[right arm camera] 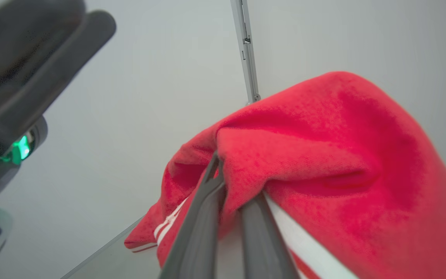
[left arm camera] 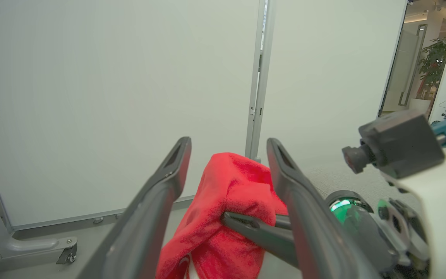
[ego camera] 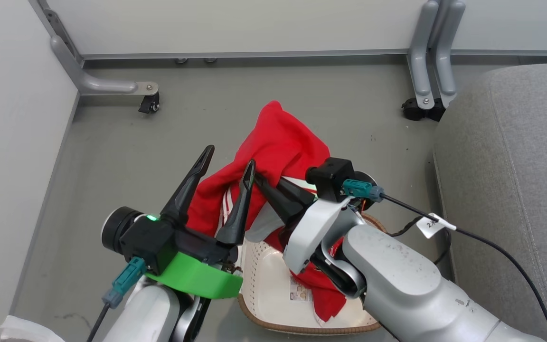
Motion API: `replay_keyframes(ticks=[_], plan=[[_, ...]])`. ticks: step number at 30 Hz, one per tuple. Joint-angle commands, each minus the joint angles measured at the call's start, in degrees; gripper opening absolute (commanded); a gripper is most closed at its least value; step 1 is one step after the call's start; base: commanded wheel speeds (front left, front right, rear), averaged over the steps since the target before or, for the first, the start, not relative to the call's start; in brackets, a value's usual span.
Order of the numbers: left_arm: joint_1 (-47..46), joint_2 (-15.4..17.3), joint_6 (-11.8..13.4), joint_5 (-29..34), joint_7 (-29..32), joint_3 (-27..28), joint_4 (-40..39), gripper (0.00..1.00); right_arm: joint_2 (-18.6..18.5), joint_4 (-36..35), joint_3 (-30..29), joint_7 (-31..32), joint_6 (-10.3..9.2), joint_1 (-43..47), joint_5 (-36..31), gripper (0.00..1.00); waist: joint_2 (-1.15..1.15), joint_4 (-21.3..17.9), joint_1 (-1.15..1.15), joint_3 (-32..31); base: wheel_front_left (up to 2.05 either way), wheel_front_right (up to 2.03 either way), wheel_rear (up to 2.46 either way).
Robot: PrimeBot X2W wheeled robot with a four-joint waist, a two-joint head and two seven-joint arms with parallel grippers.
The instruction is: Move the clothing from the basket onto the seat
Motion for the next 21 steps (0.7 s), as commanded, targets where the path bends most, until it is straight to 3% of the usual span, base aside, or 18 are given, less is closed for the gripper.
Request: replay_keyframes(ticks=[1,21], plan=[[0.2,0.5,0.3,0.2,-0.3,0.1,0.2,1.00,-0.1,0.4,-0.7,-0.7,0.00,-1.1,-0.3,0.00,0.00,0.0,0.00,0.2,0.00,0.00,0.00],[3.4,5.2,-0.2,2.1,2.7,-2.2,1.0,1.00,-0.1,-1.2,-11.3,-1.3,0.00,-0.1,-7.8,0.00,0.00,-6.7,0.00,2.6,0.00,0.00,0.00]])
